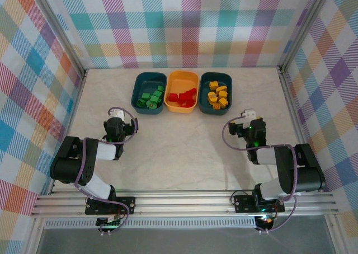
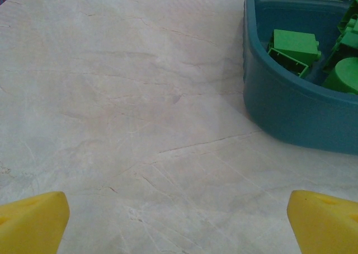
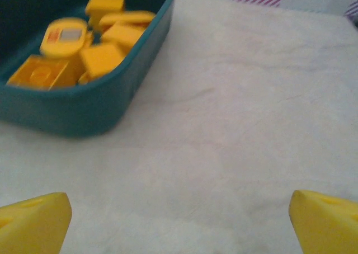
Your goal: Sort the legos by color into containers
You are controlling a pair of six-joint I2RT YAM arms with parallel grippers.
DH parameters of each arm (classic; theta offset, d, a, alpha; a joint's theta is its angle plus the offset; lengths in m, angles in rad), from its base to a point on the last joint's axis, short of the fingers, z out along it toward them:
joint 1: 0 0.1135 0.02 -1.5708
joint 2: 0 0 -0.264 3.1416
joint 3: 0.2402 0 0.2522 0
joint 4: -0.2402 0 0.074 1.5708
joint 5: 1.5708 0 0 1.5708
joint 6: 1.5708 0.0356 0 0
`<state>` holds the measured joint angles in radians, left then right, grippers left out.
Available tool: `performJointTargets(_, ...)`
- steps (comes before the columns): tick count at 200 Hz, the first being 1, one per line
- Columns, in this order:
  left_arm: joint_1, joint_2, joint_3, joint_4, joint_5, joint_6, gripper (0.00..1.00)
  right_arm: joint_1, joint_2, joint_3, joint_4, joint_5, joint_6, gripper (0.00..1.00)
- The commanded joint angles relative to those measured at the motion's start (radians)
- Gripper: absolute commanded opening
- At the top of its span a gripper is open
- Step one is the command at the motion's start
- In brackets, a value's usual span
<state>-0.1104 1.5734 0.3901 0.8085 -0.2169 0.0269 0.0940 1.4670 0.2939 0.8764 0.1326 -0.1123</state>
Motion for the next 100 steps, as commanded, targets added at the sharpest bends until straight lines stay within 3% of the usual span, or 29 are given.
performJointTargets(1,0.006,-0.009,0.016,0.026,0.017,0.001,1.00,-0.024,0.088,-0.001,0.225,-0.068,0.068,1.00)
performJointTargets(12,0.007,-0.009,0.015,0.026,0.016,0.001,1.00,-0.026,0.048,0.042,0.071,-0.094,0.069,1.00)
performJointTargets(33,0.007,-0.010,0.015,0.025,0.017,0.001,1.00,-0.081,0.067,0.122,-0.059,-0.148,0.121,1.00)
performJointTargets(100,0.007,-0.009,0.016,0.024,0.017,0.001,1.00,-0.088,0.069,0.117,-0.045,-0.154,0.119,1.00)
